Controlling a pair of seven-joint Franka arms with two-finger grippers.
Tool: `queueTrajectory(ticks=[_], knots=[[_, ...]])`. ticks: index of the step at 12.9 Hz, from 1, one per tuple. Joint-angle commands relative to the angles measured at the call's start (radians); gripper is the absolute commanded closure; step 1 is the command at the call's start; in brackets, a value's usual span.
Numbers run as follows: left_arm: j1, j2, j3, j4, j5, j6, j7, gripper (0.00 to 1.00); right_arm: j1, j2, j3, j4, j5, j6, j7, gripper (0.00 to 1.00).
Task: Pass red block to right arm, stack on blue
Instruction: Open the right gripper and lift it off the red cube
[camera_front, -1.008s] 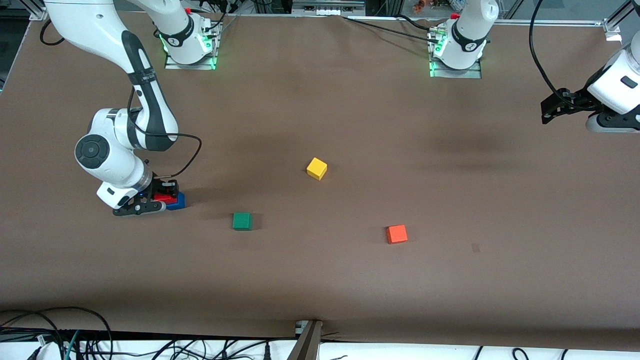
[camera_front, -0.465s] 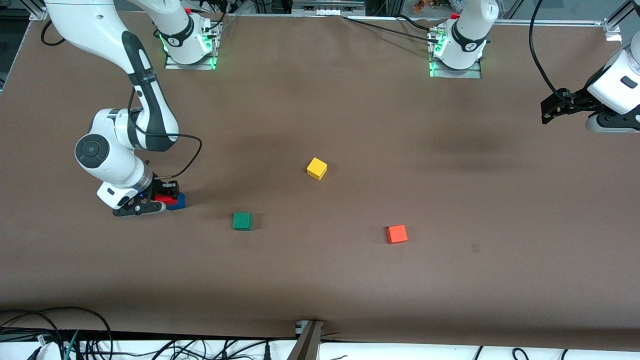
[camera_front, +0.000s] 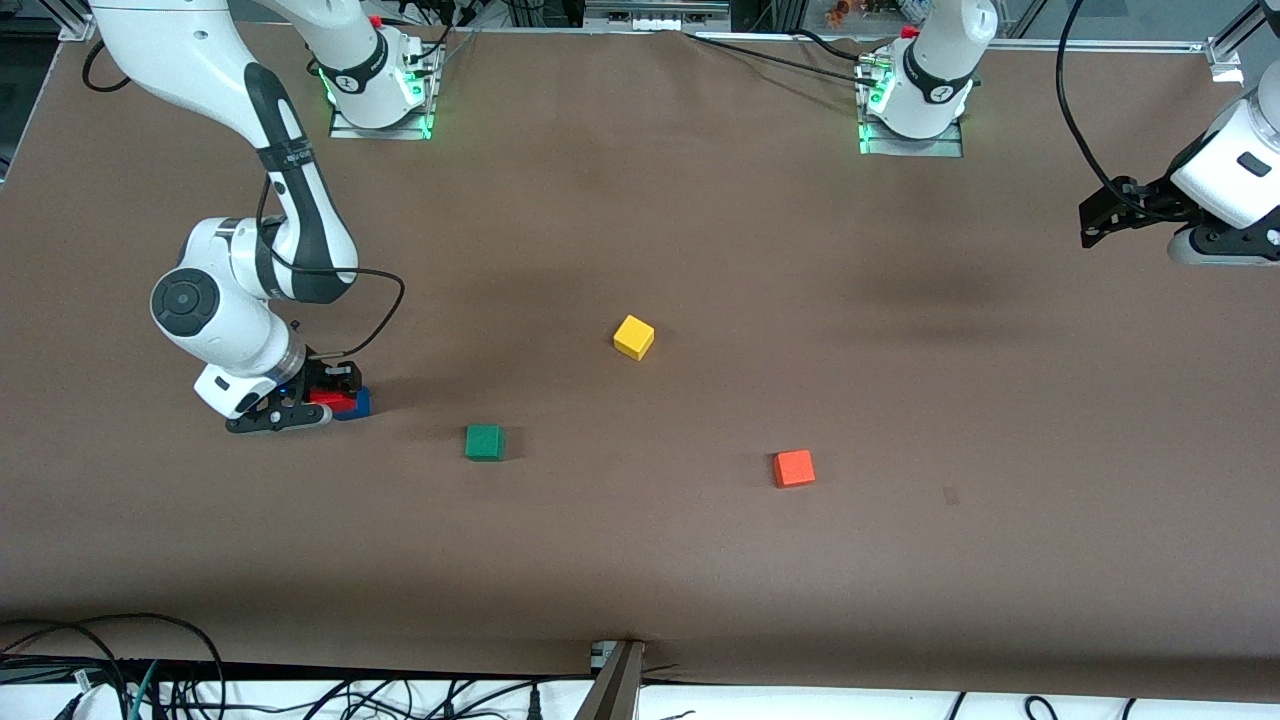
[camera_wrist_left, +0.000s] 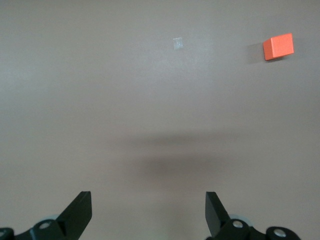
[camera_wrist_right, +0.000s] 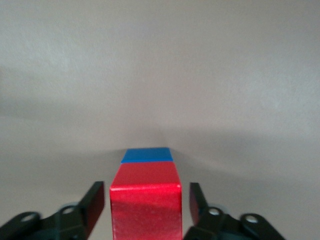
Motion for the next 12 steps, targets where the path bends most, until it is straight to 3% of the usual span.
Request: queueTrajectory(ticks=[1,3,7,12], knots=[[-0.003,0.015,-0.002,0.041,-0.016,-0.028,-0.011,0.0,0.001,-0.018,0.0,0.047,0.015,-0.037,-0.013,0.0],[-0.003,0.013,-0.034,0.044,-0.016,-0.039,-0.012,0.0,0.0,-0.034,-0.001,0.108,0.015,-0.154,-0.011,0.0],[-0.002,0.013,-0.038,0.046,-0.016,-0.039,-0.011,0.0,-0.013,-0.046,-0.01,0.364,0.014,-0.586,-0.002,0.0],[-0.002,0.013,-0.038,0.046,-0.016,-0.039,-0.011,0.0,-0.023,-0.046,-0.084,0.666,0.005,-1.014,-0.002,0.0]])
